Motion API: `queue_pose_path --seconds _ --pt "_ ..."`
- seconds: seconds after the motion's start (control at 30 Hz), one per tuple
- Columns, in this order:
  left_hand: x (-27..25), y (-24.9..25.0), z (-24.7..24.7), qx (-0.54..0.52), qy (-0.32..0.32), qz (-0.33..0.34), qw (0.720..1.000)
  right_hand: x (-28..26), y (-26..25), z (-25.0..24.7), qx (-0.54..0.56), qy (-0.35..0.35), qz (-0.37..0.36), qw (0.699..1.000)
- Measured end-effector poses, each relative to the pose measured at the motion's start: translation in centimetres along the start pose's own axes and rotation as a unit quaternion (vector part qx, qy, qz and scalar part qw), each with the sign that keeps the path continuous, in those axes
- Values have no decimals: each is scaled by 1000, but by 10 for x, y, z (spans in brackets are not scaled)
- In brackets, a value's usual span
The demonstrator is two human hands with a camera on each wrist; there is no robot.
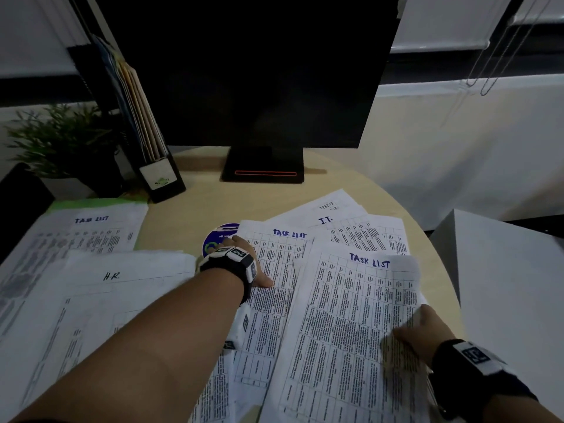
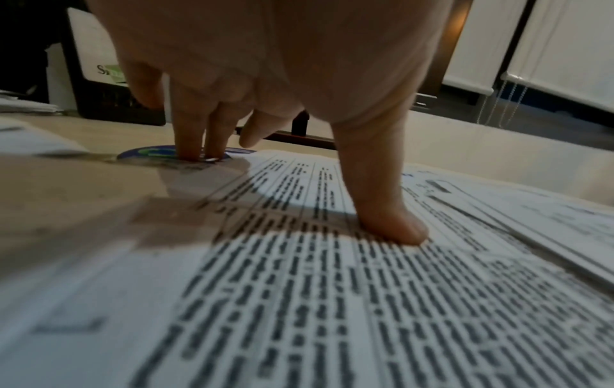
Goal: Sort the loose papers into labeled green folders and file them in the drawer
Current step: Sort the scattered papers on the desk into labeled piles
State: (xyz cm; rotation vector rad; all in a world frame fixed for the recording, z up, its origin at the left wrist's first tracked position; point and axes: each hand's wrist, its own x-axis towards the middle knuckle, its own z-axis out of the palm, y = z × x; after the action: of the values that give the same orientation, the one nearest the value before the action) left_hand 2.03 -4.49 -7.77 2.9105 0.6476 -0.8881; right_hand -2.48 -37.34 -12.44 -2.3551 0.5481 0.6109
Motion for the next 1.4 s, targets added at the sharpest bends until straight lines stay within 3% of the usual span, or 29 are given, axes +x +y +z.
queue_pose_path --seconds 0.47,0.57,0.77,0.87,0.93,1.1,1.17,1.23,1.3,1.4 --pt "4 -13 -4 -148 30 45 988 -3 -7 -1 -9 1 20 1000" --pt "3 -13 -9 -168 55 86 981 -2 -7 0 -15 7 19 1000" --pt "-25 0 -44 -307 149 157 927 7 -6 2 -35 -3 12 999" --pt "-58 1 -71 -408 218 196 864 6 -11 -1 -44 -12 -2 999" --pt "-80 -2 -88 -462 230 227 826 7 -11 -2 -43 -18 -11 999" --pt "-127 -32 -122 -478 328 260 772 2 -15 -1 -57 -22 -34 998" --pt "-140 -42 -129 -478 351 266 760 -5 -18 4 -76 -19 -44 996" --pt "-151 -49 -132 -496 333 277 753 -18 -21 2 -192 7 -136 972" --pt "-160 -57 -131 -507 311 282 753 -36 -36 -5 -15 41 -95 994" --pt "-167 -65 -124 -519 295 272 754 -45 -45 -32 46 129 -121 983"
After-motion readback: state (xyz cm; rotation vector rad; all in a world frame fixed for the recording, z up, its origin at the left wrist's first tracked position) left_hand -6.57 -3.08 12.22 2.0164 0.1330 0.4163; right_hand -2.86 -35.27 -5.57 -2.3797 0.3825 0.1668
